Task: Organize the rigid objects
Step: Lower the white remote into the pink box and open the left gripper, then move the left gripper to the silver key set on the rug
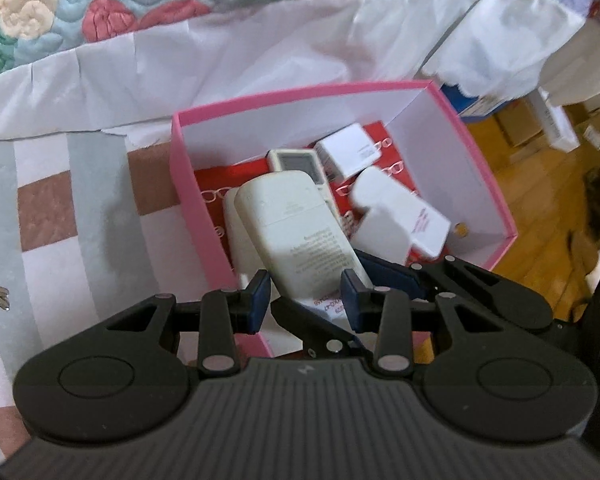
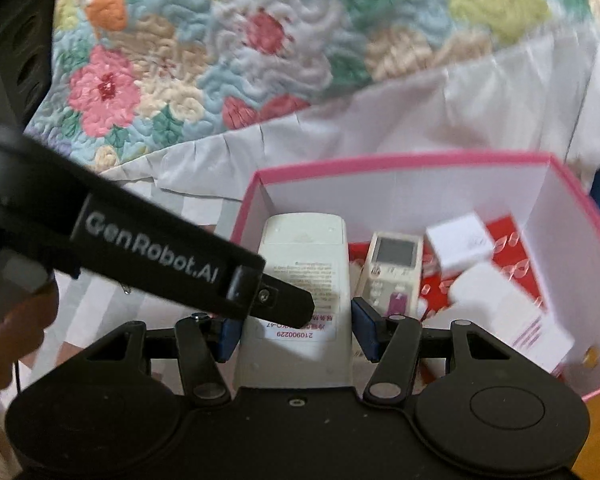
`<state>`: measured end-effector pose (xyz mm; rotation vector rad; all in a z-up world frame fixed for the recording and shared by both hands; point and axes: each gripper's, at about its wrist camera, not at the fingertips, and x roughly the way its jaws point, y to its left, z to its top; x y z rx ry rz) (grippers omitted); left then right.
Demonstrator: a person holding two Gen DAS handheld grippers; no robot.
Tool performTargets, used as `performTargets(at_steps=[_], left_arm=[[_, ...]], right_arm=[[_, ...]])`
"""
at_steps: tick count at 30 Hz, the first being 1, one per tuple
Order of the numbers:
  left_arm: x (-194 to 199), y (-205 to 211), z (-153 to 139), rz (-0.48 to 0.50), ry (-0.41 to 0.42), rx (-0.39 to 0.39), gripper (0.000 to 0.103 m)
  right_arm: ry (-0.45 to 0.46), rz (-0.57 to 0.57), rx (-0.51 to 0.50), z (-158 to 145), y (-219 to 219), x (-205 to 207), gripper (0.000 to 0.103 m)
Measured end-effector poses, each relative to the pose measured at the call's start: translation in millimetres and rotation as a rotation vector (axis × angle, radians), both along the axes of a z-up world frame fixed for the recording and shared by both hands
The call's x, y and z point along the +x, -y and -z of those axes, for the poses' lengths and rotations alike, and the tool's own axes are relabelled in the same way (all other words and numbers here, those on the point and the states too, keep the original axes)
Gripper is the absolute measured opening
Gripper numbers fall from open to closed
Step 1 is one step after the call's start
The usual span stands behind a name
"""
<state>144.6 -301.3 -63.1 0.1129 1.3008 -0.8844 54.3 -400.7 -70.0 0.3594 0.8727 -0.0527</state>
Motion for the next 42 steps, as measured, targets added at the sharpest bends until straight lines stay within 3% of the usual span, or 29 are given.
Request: performTargets(at_steps=[5,9,19,26,30,33,42], left_arm=[[-1.5,-2.0,0.9,0.0,0.013,-0.011,0.041],[-4.9,-10.9,-12.2,0.005,0.048,-0.031,0.043],[-12.6,-71.6,-58.3,0.01,0.127,-0.123,0.046],[-21.1,-123.4,-102.3,0.016,0.229,-0.104,0.048],[-20.3,-162.9,-119.1,-0.004,0.289,-0.081,0.05],[-16.0,-191.4,-118.1,-0.036,0.319,-0.073,0.051],[22.9,-264.3,-85.0,-0.195,0.329,-0.061,0.055]], right_arm=[[-0.034,0.026,0.052,16.8,-0.2,-0.6,0.063],[-0.03,0.026,0.008,10.6,-6.2,-5.2,0.064],[0.033,-0.019,-0.066,-53.6,-34.3,-45.0,0.067],[0.11,-0.148,-0.081,-111.4,-72.9,-57.1,0.067],[0.13,-0.231,-0.084,-126.2,-100.3,-49.5,0.067],[0.088,-0.259,-0.071,-124.4,-120.0,-35.2,0.069],[0.142,-0.443,-0.099,-98.7,-179.9,5.2,0.072]])
